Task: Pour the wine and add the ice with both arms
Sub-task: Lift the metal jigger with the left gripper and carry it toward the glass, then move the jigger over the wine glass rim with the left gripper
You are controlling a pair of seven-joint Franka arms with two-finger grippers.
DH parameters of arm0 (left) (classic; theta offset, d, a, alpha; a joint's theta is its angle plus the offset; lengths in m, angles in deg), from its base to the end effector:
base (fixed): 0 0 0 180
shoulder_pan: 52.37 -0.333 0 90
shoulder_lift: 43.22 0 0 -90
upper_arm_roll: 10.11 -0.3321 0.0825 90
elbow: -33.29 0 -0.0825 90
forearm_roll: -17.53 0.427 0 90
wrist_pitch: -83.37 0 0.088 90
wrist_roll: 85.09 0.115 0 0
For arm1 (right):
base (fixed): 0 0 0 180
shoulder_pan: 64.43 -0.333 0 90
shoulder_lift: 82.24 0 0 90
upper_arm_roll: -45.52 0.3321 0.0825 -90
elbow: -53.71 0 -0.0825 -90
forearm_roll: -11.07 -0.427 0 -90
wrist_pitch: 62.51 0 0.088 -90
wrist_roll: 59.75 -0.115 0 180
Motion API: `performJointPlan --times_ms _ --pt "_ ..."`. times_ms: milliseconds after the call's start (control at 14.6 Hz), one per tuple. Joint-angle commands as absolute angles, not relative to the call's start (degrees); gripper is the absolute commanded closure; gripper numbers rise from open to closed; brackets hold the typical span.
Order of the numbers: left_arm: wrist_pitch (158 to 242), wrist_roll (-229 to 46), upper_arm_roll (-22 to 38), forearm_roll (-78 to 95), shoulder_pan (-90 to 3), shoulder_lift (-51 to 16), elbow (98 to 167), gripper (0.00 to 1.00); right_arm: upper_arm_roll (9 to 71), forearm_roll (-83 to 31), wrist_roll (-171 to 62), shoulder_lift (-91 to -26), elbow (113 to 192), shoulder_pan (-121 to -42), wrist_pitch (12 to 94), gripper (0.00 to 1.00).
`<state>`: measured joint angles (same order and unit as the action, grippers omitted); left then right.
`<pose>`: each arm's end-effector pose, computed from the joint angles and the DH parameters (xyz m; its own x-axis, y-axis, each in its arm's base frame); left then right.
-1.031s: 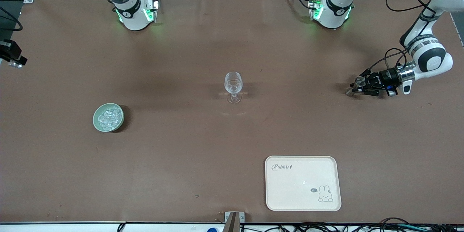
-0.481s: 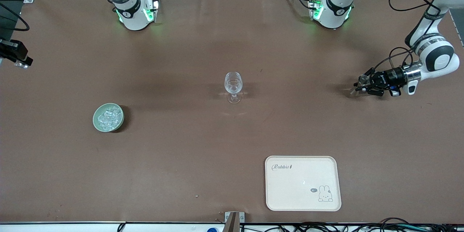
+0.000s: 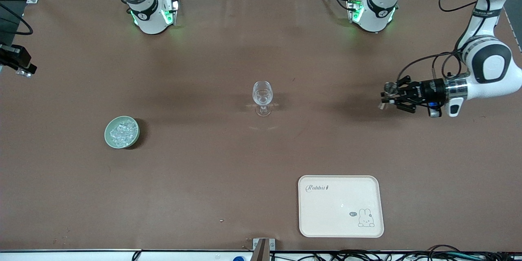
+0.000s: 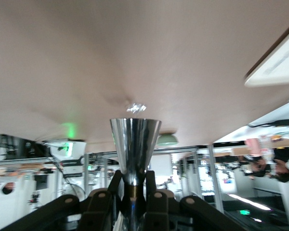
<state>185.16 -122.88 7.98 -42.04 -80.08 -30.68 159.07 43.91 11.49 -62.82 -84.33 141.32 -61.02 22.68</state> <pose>0.5428 0.0088 0.2727 0.1193 0.4169 -0.9011 0.9901 -0.1172 0.0769 0.5746 -0.0517 0.6680 0.9900 -0.1413 -0.0054 -0.1413 -0.9899 0.0066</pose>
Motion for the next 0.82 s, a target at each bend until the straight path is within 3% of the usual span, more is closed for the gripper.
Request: performJointPlan --times_ms 0,412,756 --pt "184.97 -125.43 7.64 -44.08 -75.32 -32.40 158.45 1.00 44.20 10.64 -63.62 -84.17 140.55 -60.56 22.04 0.99" --pt "186.11 -132.01 7.03 -45.58 -59.34 -33.37 154.59 1.00 44.20 10.46 -63.62 -84.17 140.55 -60.56 22.04 0.99" --pt "197.52 -141.41 7.55 -45.75 -46.84 -33.11 153.09 1.00 44.20 10.37 -63.62 -84.17 140.63 -60.56 21.95 0.99"
